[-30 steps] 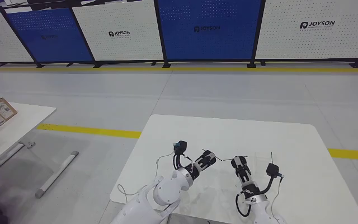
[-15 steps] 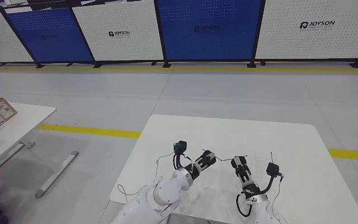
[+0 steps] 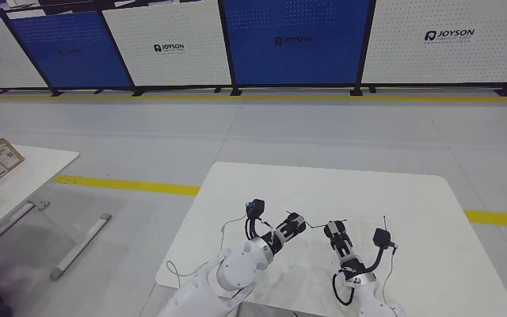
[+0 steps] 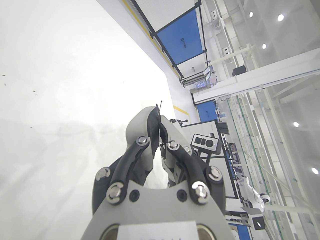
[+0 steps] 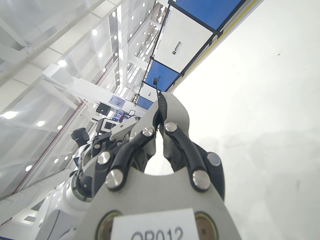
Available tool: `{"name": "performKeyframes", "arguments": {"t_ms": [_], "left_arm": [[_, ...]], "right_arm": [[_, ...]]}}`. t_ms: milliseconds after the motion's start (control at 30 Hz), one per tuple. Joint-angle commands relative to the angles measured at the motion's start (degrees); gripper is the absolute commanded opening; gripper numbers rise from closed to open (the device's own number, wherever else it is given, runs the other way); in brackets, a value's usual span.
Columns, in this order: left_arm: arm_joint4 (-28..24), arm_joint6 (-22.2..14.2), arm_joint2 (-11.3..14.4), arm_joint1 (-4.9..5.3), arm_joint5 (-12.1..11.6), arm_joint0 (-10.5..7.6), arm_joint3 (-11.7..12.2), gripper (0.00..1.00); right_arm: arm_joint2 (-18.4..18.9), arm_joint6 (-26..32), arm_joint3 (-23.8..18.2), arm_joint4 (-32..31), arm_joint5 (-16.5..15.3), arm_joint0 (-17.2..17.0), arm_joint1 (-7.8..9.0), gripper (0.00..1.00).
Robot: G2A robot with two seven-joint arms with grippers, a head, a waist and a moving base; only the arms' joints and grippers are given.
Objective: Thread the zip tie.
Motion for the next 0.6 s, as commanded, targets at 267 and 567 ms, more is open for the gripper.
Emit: {"name": "performKeyframes", "arguments": {"t_ms": [267, 567], "left_arm": [[0.00, 0.00, 0.00, 0.00, 0.00, 0.00, 0.00, 0.00], [0.00, 0.00, 0.00, 0.00, 0.00, 0.00, 0.00, 0.00]], "right_arm": [[-0.39, 0.46, 0.89, -0.38, -1.02, 0.22, -0.25, 0.00], [-0.39, 0.46, 0.89, -0.38, -1.02, 0.22, -0.25, 0.00]]}}
